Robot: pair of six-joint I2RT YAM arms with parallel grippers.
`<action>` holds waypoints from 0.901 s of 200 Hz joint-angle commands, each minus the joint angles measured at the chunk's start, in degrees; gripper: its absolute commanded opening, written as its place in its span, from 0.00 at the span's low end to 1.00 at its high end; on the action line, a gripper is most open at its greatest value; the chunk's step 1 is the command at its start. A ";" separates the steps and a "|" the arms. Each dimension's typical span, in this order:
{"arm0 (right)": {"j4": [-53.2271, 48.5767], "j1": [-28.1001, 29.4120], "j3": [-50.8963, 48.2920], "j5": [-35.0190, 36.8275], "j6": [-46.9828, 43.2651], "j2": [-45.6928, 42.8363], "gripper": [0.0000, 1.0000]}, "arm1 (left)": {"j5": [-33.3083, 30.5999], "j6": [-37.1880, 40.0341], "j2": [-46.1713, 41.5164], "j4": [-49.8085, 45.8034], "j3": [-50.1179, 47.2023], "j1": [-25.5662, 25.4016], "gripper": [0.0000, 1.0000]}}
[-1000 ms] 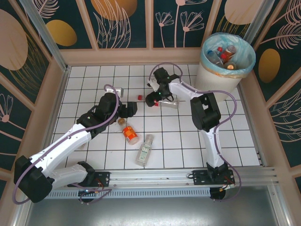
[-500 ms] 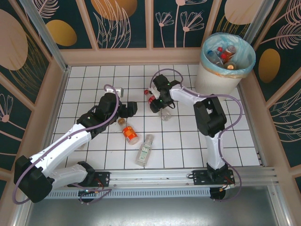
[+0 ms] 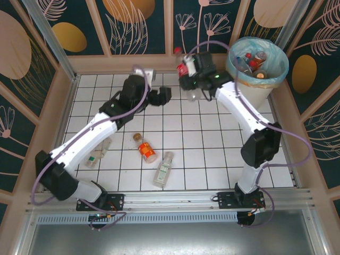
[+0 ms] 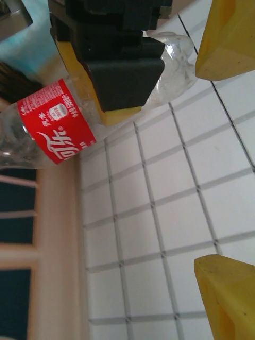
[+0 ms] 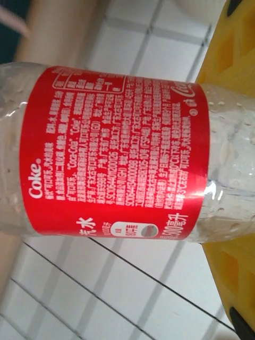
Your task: Put the plastic bottles in the bin
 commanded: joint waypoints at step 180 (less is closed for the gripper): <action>34.31 -14.27 -6.09 43.09 -14.43 -3.59 0.65 | 21.35 -5.43 37.56 1.89 50.35 -8.92 0.82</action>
